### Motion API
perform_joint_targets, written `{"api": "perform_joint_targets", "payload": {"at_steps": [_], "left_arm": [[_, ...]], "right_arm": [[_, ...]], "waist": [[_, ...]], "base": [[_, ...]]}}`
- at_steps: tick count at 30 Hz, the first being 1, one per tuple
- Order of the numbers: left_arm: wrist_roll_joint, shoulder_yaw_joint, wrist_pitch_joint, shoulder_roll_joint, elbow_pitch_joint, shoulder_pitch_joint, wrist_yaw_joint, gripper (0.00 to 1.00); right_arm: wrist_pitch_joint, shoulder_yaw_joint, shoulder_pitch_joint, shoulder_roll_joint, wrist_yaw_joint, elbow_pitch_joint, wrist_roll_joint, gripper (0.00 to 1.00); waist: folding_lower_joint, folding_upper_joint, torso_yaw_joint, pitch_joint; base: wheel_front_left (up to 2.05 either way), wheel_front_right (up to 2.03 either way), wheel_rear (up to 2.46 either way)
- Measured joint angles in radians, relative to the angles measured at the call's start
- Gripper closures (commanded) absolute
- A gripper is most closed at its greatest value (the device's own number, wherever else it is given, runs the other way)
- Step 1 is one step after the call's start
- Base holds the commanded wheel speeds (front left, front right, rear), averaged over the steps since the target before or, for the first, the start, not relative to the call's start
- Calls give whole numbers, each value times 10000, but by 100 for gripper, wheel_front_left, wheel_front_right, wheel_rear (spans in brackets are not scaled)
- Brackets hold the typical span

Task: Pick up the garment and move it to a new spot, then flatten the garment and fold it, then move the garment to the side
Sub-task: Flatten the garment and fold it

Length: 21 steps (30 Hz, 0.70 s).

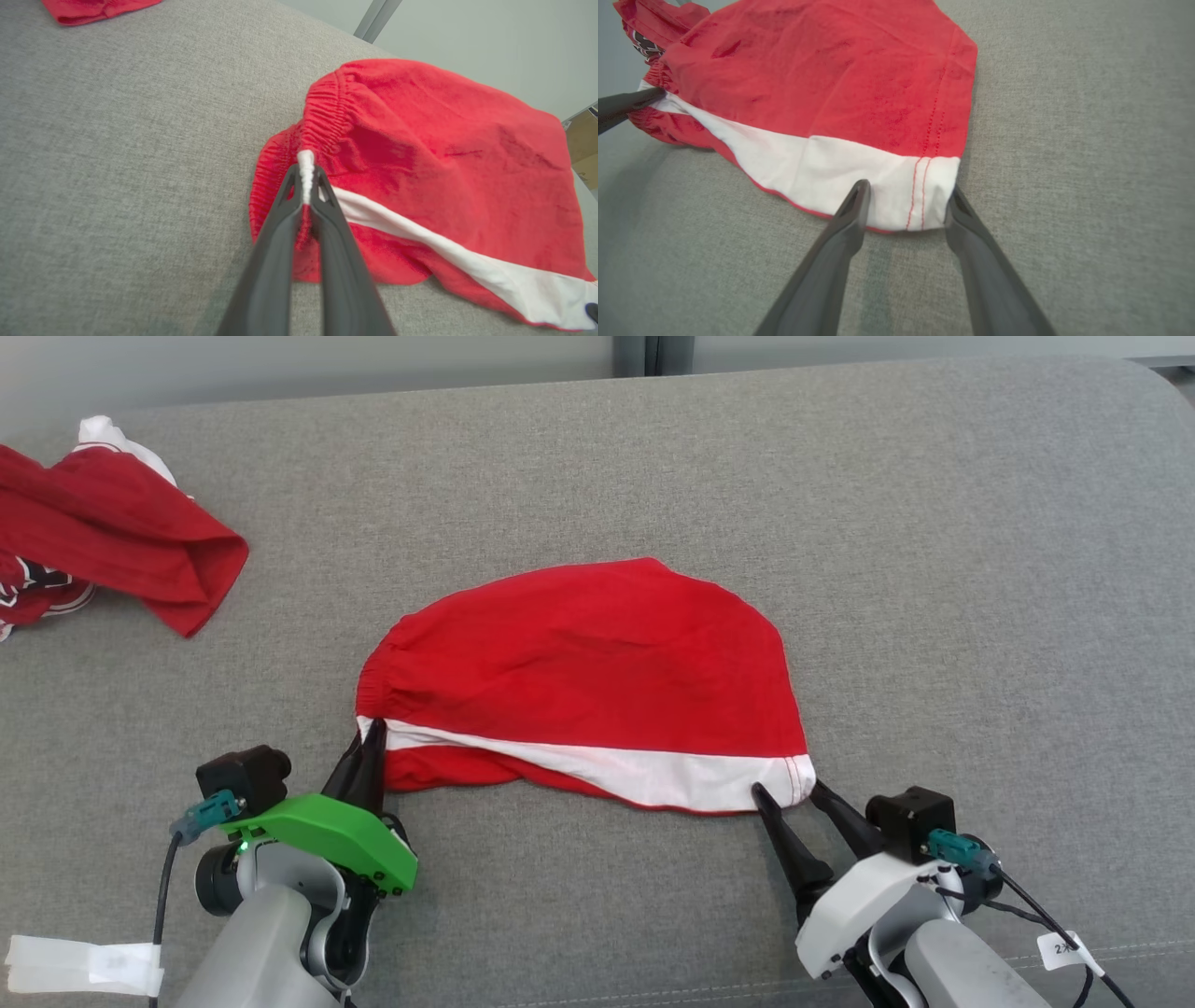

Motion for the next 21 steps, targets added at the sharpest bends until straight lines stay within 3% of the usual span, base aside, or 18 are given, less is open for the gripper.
{"api": "perform_joint_targets", "payload": {"at_steps": [3,6,12,14,21], "left_arm": [[0,0,0,0,-2,7,0,100],[0,2,-25,2,-10,35,0,100],[0,13,-27,6,-8,171,0,100],[0,56,-36,6,-21,244,0,100],[-395,370,-130,-19,-382,412,-59,100]], "right_arm": [[0,201,-70,0,0,69,153,46],[0,466,-203,-4,0,247,299,53],[-2,533,-500,-92,8,274,274,78],[-4,491,-525,-173,10,240,272,100],[-15,15,-777,-328,10,-811,272,100]], "waist": [[0,0,2,0],[0,0,3,-14],[0,0,-14,-85],[0,0,-32,-148],[0,0,-153,-406]], "base": [[0,0,0],[0,0,0],[0,0,0],[0,0,0],[0,0,0]]}}
